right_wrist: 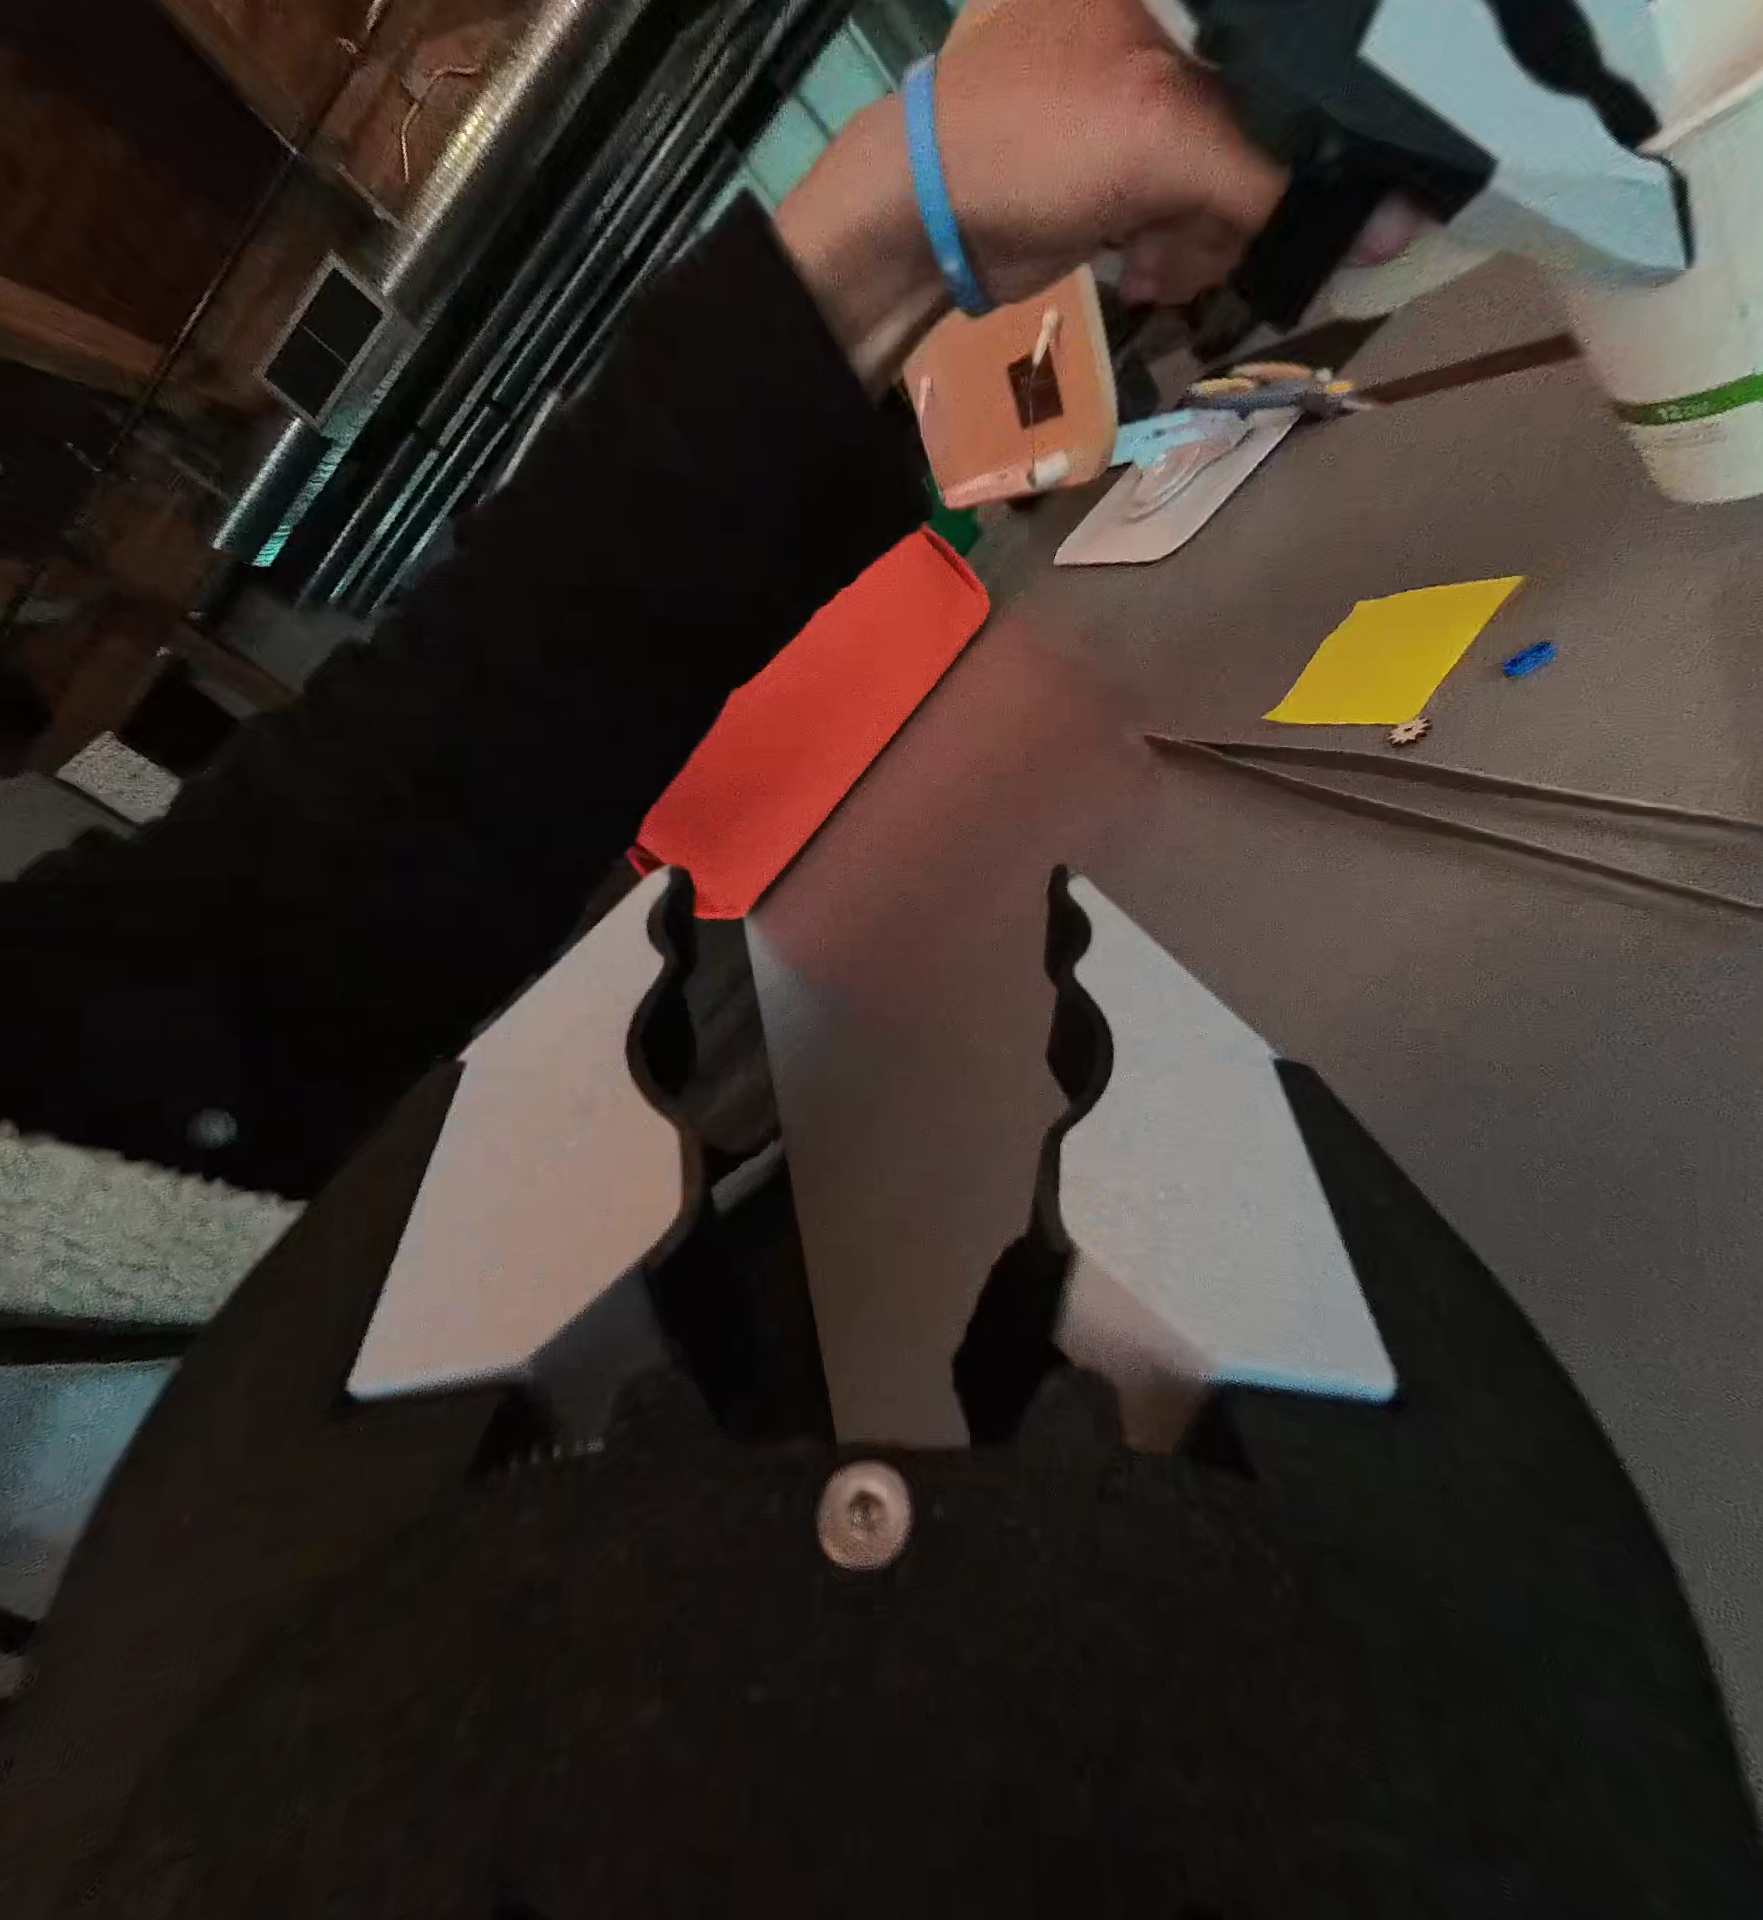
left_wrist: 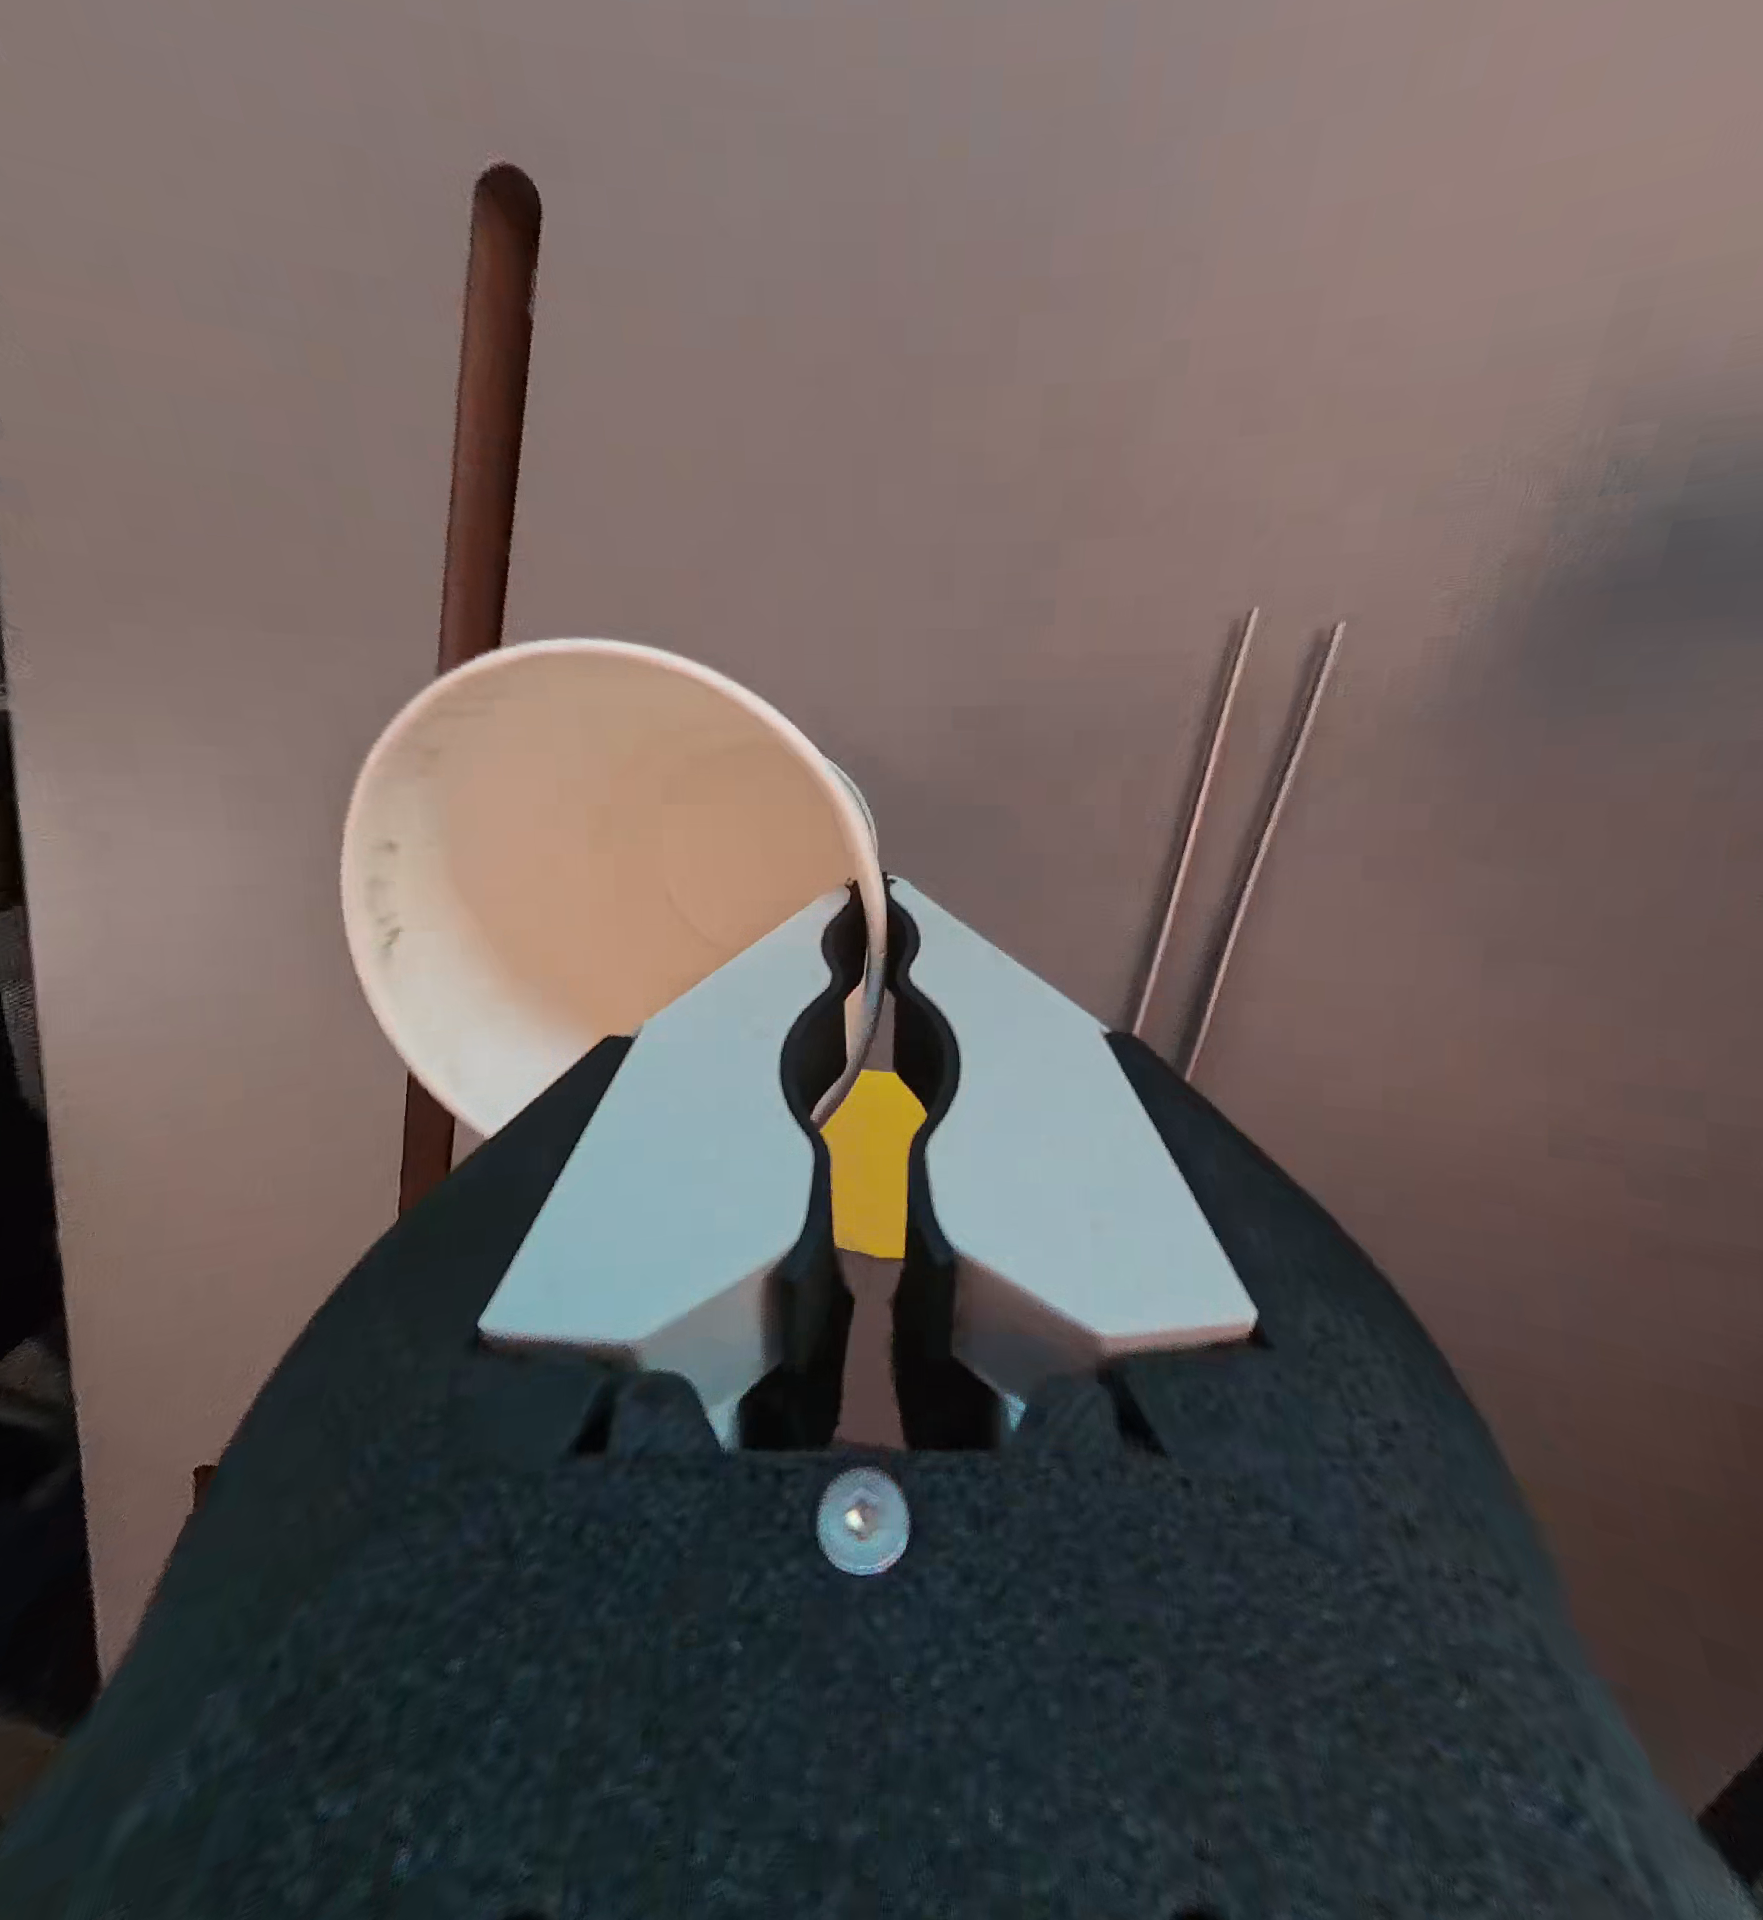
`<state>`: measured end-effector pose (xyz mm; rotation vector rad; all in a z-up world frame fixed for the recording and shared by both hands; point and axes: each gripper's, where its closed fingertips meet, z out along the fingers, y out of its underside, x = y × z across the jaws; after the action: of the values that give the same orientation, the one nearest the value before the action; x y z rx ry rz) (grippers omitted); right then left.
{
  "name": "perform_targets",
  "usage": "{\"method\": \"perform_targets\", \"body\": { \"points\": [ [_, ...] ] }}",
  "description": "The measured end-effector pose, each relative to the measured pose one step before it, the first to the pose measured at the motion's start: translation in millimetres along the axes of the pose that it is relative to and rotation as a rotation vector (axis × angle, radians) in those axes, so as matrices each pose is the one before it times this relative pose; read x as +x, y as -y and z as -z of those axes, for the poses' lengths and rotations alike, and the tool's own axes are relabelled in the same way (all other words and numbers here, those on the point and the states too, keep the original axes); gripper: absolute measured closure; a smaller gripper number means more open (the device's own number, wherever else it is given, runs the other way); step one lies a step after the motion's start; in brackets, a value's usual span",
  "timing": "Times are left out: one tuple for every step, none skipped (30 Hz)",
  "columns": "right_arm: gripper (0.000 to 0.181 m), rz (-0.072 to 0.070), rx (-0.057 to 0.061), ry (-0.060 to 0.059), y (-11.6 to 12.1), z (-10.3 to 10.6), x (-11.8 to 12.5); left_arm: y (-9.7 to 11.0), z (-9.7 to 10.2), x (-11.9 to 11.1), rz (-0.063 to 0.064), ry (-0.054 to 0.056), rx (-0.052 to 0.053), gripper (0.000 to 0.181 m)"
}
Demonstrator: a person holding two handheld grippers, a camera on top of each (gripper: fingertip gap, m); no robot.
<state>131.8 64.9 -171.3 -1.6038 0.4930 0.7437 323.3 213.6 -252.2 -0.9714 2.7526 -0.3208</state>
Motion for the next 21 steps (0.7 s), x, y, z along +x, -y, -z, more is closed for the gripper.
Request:
{"method": "perform_targets", "body": {
  "points": [
    [0.114,0.0429,0.0299,-0.0194,-12.99,4.99,-6.03,-1.56,-5.71,-0.50,-0.0023,0.0066,-0.0116,0.181],
    [0.114,0.0268,0.0004,-0.0263,-13.86,4.48,-2.93,-1.72,-4.89,-0.28,0.0045,0.0037,-0.0058,0.181],
    [0.111,0.0227,-0.0147,-0.0180,-12.63,2.31,-1.77,-3.89,-4.59,0.39,0.0110,-0.0058,-0.0140,0.181],
    [0.106,0.0276,-0.0043,-0.0032,-8.31,0.07,-1.82,-5.85,-4.33,0.23,0.0154,-0.0111,-0.0223,0.181],
    [0.101,0.0382,0.0179,0.0080,-2.86,-1.53,-2.20,-5.20,-3.25,-2.33,0.0204,0.0022,-0.0149,0.181],
    [0.099,0.0269,0.0169,0.0022,0.93,-2.29,-0.46,-4.63,-2.29,-2.40,0.0183,0.0010,-0.0093,0.181],
    [0.100,0.0133,-0.0128,-0.0084,0.26,-2.48,2.09,-4.22,-1.76,-2.05,0.0191,-0.0016,-0.0048,0.181],
    [0.101,0.0224,-0.0336,-0.0090,-1.50,-2.83,2.55,-2.01,-0.79,-2.41,0.0204,0.0027,0.0087,0.181],
    [0.102,0.0391,-0.0368,-0.0153,-2.74,-3.00,3.27,-1.01,-0.16,-1.00,0.0193,-0.0020,0.0139,0.181],
    [0.102,0.0497,-0.0245,-0.0256,-2.64,-2.65,4.39,-1.46,0.12,-0.13,0.0182,-0.0050,0.0095,0.181],
    [0.101,0.0529,-0.0081,-0.0222,-1.89,-2.34,3.11,-2.36,-0.05,-1.02,0.0161,0.0021,0.0016,0.179],
    [0.100,0.0527,0.0077,-0.0096,-0.62,-2.04,0.61,-2.01,0.02,-0.65,0.0118,0.0035,0.0025,0.167],
    [0.098,0.0498,0.0138,-0.0033,-0.55,-1.51,-0.66,-1.93,0.99,-1.27,0.0133,0.0098,0.0044,0.150],
    [0.097,0.0341,0.0098,-0.0003,-0.69,-0.80,-1.25,-2.31,2.78,-1.02,0.0100,0.0080,0.0043,0.143],
    [0.097,0.0141,-0.0002,-0.0042,-1.21,-0.48,-0.35,-1.40,4.77,0.69,0.0039,0.0013,0.0165,0.137],
    [0.097,0.0088,-0.0067,-0.0063,-1.35,0.27,0.59,-0.23,7.18,1.24,0.0012,0.0072,0.0319,0.131],
    [0.098,0.0100,-0.0097,-0.0120,-1.19,1.11,1.60,-0.20,9.16,1.95,0.0015,0.0127,0.0427,0.129],
    [0.097,0.0073,-0.0074,-0.0148,-0.61,1.84,1.88,-1.16,10.57,4.99,0.0003,0.0050,0.0518,0.127],
    [0.097,0.0033,-0.0032,-0.0158,0.35,2.25,2.25,-3.59,10.88,7.44,-0.0032,0.0018,0.0560,0.127],
    [0.098,0.0025,0.0001,-0.0141,0.69,2.20,2.13,-8.80,10.29,7.22,-0.0113,0.0131,0.0408,0.127],
    [0.098,0.0008,0.0008,-0.0146,0.46,1.87,2.28,-14.38,8.29,6.08,-0.0188,0.0243,0.0223,0.127]
  ]
}}
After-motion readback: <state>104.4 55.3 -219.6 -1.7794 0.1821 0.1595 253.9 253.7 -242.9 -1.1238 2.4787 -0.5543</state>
